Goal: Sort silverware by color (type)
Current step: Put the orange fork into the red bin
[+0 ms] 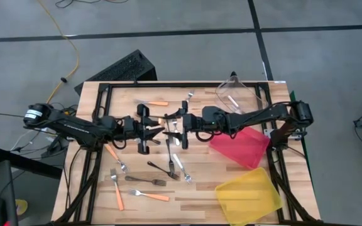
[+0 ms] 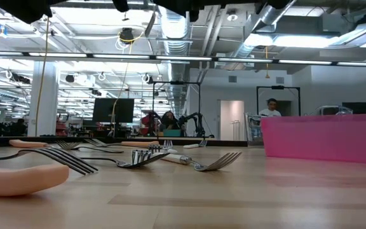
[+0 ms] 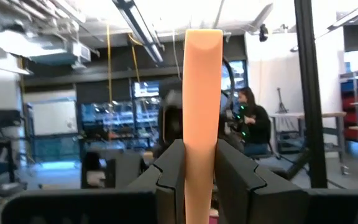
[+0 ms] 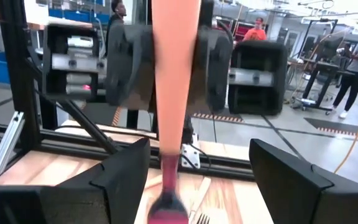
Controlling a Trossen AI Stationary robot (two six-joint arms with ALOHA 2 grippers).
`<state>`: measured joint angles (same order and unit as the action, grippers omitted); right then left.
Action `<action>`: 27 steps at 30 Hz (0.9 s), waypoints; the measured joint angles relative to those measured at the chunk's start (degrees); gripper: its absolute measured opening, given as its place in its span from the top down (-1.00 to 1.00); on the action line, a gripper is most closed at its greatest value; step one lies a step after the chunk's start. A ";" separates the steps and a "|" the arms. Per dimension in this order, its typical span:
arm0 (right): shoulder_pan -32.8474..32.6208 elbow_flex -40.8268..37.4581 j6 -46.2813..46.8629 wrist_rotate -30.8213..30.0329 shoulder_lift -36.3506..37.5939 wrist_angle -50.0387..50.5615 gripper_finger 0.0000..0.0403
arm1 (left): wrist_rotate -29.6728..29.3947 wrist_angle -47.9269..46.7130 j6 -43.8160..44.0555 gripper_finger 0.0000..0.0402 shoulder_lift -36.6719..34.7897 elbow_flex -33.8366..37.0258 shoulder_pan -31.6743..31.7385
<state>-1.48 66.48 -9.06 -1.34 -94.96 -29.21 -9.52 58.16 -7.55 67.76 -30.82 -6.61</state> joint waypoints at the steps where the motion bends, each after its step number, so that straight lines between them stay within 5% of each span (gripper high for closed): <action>1: 0.00 0.02 0.00 0.00 0.00 0.01 -0.48 | 0.22 0.06 0.20 0.74 0.47 -0.36 0.24; 11: 0.00 0.02 2.11 -0.02 0.00 1.65 -0.24 | 0.26 0.26 -0.13 0.74 1.91 -1.32 0.29; 21: -0.28 0.02 2.98 0.13 0.00 3.50 0.77 | -0.22 -0.82 -0.07 0.74 1.94 -1.32 0.33; 27: -0.88 0.02 3.12 -0.07 0.02 3.65 0.76 | 0.18 -1.06 0.25 0.70 1.94 -1.32 0.26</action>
<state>-2.36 66.50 -5.94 -1.41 -94.94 -25.56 -9.34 57.11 -7.31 69.69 -32.14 -6.35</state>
